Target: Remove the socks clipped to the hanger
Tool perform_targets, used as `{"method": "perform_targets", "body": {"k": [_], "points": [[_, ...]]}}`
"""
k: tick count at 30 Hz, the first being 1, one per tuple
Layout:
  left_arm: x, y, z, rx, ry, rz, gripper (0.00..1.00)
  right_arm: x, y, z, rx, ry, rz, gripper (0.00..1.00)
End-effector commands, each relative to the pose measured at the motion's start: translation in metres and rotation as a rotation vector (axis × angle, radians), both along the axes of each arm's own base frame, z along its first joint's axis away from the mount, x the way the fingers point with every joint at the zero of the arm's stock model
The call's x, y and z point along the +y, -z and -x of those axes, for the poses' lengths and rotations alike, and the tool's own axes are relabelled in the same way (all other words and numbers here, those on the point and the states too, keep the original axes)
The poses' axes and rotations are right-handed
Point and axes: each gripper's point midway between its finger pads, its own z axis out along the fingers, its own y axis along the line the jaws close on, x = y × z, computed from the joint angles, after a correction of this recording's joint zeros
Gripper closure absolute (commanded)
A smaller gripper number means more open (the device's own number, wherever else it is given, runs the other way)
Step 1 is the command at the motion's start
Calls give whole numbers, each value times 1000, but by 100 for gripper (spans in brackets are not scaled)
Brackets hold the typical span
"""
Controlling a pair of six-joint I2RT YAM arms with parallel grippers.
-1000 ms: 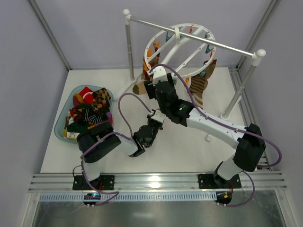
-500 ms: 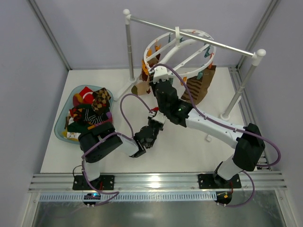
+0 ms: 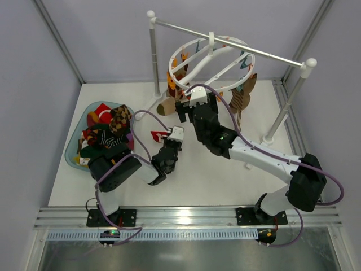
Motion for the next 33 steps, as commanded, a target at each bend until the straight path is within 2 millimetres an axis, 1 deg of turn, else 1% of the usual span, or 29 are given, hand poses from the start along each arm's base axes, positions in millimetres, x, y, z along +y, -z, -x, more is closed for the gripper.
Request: {"method": "perform_targets", "body": {"k": [1,2,3,4,5,6,7,8,9,11,12,13,14,15,16,17,18,19,20,21,23,25,28,29,30,31,33], "points": [[34,-55,-9,-113,-57,287,100,-7,-32,11,-62,-24,-121,0],[49,-51,-18,-93,-71,291,100,-7,-32,13,-63,-30,-127,0],[53,-62,-20,-83,-55,365,100,-7,-32,14,-64,-43,-131,0],[57,-47,-24,-19,-58,325,100,-9,-34,17,-69,-47,-141,0],[58,-50,-27,-4,-35,336,100,-10,-31,18,-65,-50,-141,0],[70,-51,-32,0,-57,338,100,-10,-31,19,-66,-54,-147,0],[76,-57,-32,-11,-69,337,100,-11,-31,21,-66,-59,-147,0],[82,-58,-32,-12,-78,334,100,-11,-30,22,-64,-62,-147,0],[96,-60,-37,-12,-104,335,100,-12,-30,23,-66,-63,-153,0],[110,-64,-42,41,-111,394,100,-12,-28,24,-63,-66,-152,0],[128,-66,-50,60,-116,428,100,-12,-28,24,-63,-66,-154,0],[137,-66,-48,95,-131,473,100,-11,-25,24,-59,-69,-152,0],[146,-69,-47,94,-149,500,100,-11,-24,24,-58,-69,-151,0],[163,-71,-46,82,-202,517,100,-11,-25,24,-60,-69,-153,0],[174,-71,-44,74,-243,527,100,-11,-25,24,-60,-71,-152,0],[185,-77,-38,54,-276,552,100,-10,-24,24,-58,-74,-149,0],[204,-78,-37,35,-353,560,100,-10,-23,23,-56,-74,-147,0],[212,-77,-34,39,-384,559,100,-10,-24,24,-56,-73,-149,0],[220,-84,-33,24,-399,589,100,-9,-22,24,-54,-77,-145,0],[234,-85,-34,17,-433,602,100,-10,-23,24,-55,-77,-149,0],[247,-91,-35,-8,-462,637,100,-10,-22,25,-54,-80,-148,0],[266,-94,-35,-33,-531,646,100,-11,-22,25,-55,-80,-149,0],[287,-88,-37,-51,-604,670,100,-11,-22,27,-55,-84,-149,0],[295,-80,-34,-56,-640,674,100,-12,-22,27,-56,-84,-150,0],[306,-77,-35,-86,-669,701,100,-12,-22,27,-56,-84,-149,0],[313,-65,-31,-88,-700,705,100,-12,-22,27,-56,-86,-149,0],[328,-61,-29,-131,-738,731,100,-12,-21,27,-54,-86,-147,0]]}}
